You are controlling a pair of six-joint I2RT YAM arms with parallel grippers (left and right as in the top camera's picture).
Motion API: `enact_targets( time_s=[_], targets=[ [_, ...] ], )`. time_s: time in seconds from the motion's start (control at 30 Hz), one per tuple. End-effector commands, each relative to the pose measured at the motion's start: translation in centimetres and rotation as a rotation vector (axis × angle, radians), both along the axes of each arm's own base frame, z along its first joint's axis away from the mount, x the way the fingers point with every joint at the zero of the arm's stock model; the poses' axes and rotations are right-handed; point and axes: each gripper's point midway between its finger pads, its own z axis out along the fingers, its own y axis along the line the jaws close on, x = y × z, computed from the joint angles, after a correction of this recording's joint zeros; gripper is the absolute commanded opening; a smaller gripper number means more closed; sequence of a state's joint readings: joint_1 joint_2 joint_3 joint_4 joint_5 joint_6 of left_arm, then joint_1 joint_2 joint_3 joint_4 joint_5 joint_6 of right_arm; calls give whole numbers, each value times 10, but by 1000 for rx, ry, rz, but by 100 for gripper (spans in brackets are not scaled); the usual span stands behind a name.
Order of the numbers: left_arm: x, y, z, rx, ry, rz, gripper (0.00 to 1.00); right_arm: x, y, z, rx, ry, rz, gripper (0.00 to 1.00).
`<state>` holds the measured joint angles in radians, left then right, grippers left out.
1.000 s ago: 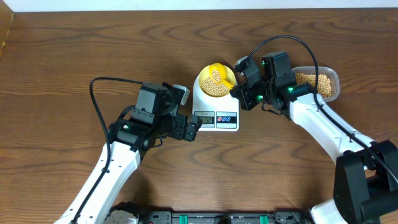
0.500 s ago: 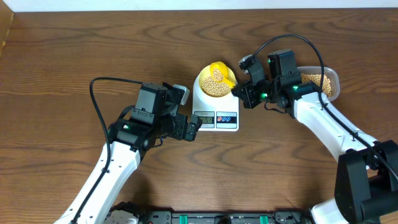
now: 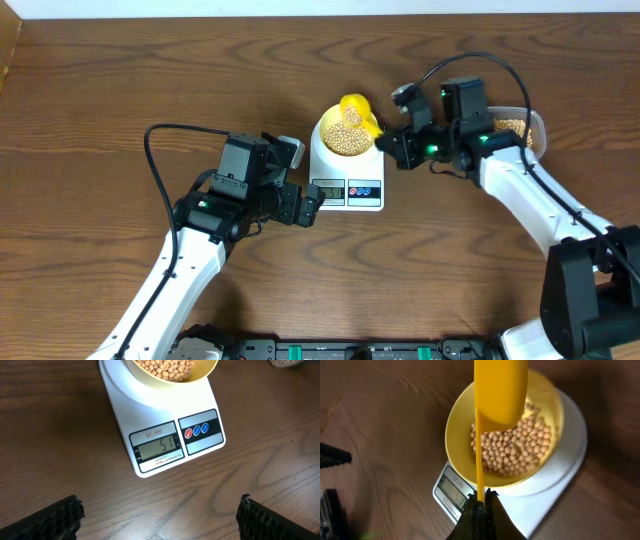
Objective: Scoop item into bowl and weigh 50g on scale
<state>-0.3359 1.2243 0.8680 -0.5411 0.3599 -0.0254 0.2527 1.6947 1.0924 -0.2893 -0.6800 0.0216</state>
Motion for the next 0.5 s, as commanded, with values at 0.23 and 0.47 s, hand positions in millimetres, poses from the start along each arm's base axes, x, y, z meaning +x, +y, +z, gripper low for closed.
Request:
enact_targets(
  time_s=[0.23,0.47],
  targets=[
    [1,1,-1,9,-3,2,100,14,-37,34,241,87,-81,1],
    [1,1,-1,9,-3,2,100,21,-80,40,270,108,-178,1]
  ],
)
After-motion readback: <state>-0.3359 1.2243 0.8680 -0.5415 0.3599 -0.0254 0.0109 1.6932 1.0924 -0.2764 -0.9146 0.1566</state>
